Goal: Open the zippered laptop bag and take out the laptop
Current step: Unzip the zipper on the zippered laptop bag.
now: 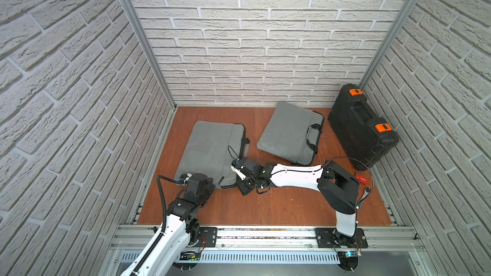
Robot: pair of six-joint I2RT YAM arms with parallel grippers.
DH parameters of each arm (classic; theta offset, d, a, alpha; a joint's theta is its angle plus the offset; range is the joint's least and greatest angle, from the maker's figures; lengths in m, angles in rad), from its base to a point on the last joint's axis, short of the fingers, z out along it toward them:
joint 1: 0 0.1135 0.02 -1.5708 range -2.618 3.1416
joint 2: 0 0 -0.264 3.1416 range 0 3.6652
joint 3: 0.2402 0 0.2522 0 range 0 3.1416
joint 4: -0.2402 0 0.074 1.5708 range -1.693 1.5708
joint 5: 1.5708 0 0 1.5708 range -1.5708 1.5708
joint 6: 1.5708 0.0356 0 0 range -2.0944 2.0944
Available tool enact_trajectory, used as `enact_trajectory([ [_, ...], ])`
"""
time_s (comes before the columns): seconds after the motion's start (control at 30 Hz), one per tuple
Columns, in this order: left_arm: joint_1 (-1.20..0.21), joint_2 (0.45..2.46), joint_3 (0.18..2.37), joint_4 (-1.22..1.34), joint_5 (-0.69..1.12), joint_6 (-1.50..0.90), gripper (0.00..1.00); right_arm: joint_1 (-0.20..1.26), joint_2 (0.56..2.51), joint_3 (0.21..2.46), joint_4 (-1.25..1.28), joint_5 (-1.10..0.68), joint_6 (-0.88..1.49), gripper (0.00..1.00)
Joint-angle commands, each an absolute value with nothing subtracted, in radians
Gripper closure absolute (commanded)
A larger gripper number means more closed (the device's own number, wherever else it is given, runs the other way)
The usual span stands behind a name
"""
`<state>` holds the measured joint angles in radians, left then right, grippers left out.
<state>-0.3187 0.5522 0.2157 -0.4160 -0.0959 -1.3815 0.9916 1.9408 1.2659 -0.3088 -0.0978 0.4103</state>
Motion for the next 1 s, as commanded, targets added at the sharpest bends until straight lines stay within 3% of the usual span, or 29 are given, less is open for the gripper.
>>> enact_trajectory([
  [0.0,-0.286,0.545,0.218,-0.505,-0.197,-1.345,1.00,0.933,1.934,1.256,-0.371,-0.012,0.402,0.94],
  [0.1,-0.273,0.546,0.221,-0.499,-0.189,-1.337,0.98,0.931,1.939,1.262,-0.366,-0.020,0.397,0.94],
  [0.2,-0.260,0.546,0.222,-0.481,-0.177,-1.328,0.79,0.931,1.945,1.262,-0.353,-0.054,0.397,0.94],
  [0.53,-0.243,0.561,0.255,-0.447,-0.093,-1.304,0.40,0.934,1.945,1.244,-0.311,-0.140,0.392,0.94],
  [0.67,-0.288,0.574,0.276,-0.434,-0.061,-1.335,0.34,0.934,1.945,1.238,-0.304,-0.157,0.387,0.94],
  [0.97,-0.625,0.822,0.326,-0.267,-0.186,-1.462,0.29,0.936,1.945,1.221,-0.270,-0.198,0.396,0.94],
])
